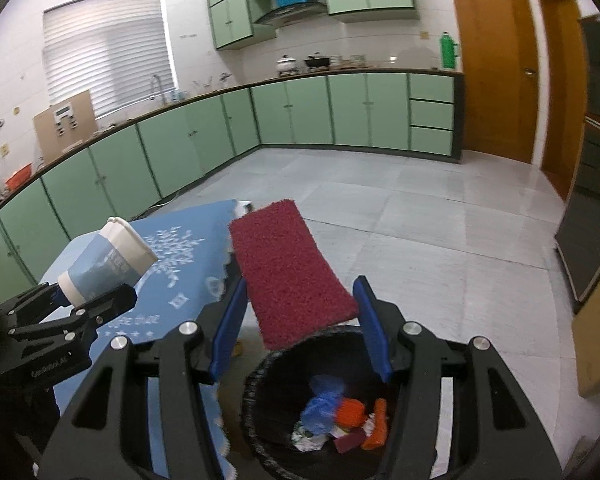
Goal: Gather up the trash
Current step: 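Lift the paper cup and red pad and carry them over the bin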
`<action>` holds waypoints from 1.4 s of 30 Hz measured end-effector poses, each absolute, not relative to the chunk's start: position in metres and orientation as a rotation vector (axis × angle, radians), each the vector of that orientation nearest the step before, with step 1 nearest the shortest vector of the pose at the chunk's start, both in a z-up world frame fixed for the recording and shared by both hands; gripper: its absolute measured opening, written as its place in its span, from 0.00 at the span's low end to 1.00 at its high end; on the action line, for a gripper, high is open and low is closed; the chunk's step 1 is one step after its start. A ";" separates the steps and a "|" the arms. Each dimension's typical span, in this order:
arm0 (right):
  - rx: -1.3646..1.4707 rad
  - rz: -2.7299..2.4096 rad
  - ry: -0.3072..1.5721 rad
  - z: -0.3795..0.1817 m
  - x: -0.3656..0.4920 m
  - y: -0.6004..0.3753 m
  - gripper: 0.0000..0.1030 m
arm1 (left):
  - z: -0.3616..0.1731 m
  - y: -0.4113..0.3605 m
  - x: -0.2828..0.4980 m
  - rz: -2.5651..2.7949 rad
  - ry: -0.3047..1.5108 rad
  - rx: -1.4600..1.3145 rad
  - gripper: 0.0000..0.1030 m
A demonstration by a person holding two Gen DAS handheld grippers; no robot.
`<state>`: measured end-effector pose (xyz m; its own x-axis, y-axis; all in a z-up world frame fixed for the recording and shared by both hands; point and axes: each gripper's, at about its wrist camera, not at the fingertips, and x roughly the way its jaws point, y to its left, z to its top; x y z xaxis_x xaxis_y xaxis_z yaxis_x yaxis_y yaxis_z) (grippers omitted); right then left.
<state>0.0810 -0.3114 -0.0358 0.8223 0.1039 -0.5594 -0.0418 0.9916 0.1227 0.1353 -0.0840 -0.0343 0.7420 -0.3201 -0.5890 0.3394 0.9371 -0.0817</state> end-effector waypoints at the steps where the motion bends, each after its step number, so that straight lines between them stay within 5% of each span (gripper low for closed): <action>1: 0.109 0.064 0.600 -0.037 0.078 -0.317 0.51 | -0.036 -0.089 0.135 -0.374 0.641 0.037 0.57; 42: 0.175 -0.118 0.814 -0.141 0.081 -0.374 0.51 | -0.123 -0.180 0.172 -0.523 0.863 0.174 0.58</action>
